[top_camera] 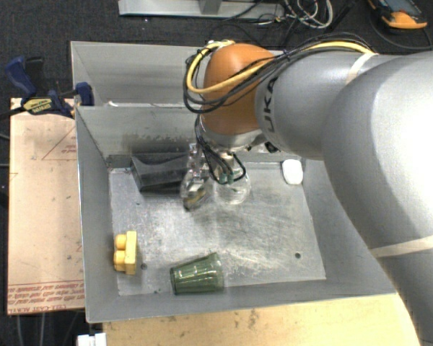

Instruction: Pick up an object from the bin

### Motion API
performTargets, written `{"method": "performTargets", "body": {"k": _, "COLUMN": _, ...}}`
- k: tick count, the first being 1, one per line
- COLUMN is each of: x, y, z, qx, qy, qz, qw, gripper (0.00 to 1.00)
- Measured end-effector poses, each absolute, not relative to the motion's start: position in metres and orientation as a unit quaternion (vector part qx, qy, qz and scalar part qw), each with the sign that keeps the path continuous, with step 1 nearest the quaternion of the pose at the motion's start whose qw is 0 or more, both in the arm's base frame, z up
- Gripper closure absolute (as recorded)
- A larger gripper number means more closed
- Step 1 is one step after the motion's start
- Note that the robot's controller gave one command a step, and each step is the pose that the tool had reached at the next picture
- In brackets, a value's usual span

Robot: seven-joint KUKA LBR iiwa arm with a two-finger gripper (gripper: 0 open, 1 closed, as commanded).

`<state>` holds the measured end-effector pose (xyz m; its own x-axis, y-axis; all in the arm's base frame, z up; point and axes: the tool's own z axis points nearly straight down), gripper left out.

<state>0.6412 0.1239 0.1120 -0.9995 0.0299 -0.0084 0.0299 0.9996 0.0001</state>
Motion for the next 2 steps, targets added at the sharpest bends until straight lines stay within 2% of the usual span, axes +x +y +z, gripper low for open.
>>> {"method": "performTargets", "body": {"k": 1, "x": 0.641, "y": 0.126, "z": 0.130, "qx": 0.023, "qy": 1.000, "qz": 0.000, "qw": 0.002, "gripper": 1.00}}
{"method": "performTargets", "body": {"k": 2, "x": 0.643, "y": 0.126, "z": 0.200, "qx": 0.023, "qy": 1.000, "qz": 0.000, "qw": 0.000, "gripper": 1.00}}
